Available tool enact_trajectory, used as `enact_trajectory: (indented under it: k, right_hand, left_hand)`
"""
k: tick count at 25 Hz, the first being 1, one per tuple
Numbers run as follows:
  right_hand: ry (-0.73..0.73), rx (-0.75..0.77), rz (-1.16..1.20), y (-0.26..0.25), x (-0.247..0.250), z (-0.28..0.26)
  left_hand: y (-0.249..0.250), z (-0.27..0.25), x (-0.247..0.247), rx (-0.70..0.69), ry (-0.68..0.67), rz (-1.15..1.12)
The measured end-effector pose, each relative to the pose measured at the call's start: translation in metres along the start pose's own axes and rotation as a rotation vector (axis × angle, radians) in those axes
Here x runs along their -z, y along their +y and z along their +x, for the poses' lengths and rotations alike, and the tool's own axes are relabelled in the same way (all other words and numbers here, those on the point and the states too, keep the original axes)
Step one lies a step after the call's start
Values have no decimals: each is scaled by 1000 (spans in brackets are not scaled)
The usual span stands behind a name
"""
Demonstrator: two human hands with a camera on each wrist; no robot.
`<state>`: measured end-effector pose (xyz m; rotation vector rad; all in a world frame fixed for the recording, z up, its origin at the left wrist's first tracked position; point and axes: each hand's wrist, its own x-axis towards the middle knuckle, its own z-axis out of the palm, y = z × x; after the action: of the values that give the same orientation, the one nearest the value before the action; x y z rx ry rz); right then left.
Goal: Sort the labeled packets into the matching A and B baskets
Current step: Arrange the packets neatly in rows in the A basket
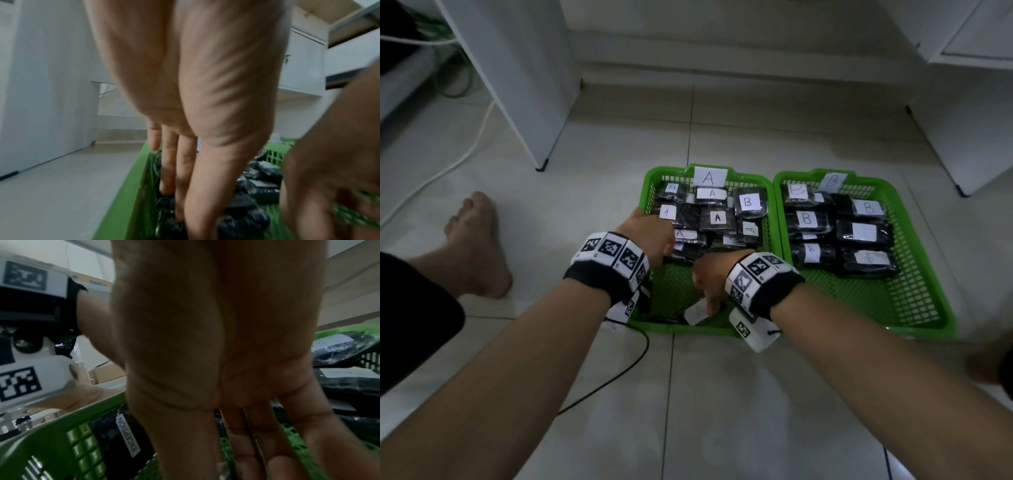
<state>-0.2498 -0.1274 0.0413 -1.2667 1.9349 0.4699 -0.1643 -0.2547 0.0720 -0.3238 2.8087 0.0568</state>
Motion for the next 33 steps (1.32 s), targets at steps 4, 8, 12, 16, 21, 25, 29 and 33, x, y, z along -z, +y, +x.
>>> enact_trajectory:
  k: [4, 8, 12, 16, 21, 25, 29, 33]
  right_hand:
    - [26, -39, 154, 20, 3, -12]
    - [186, -59, 640, 57, 18, -35]
    - [328, -86, 1005, 93, 21, -53]
    - [457, -60, 1166, 109, 15, -51]
    - [616, -67, 1435, 110, 12, -49]
    - [748, -48, 1525, 108, 10, -46]
    - [865, -146, 1356, 106, 8, -35]
    - [1001, -185, 1063, 99, 7, -33]
  left_hand:
    - [18, -14, -6, 50, -171, 259]
    - [20, -14, -6, -41, -288, 335]
    - [24, -6, -9, -28, -342, 205]
    - [25, 6, 3, -57, -289, -51]
    - [6, 25, 24, -55, 45, -463]
    - [3, 42, 11, -76, 343, -595]
    - [5, 54, -2, -100, 433, -643]
    - [2, 65, -3, -12, 443, -590]
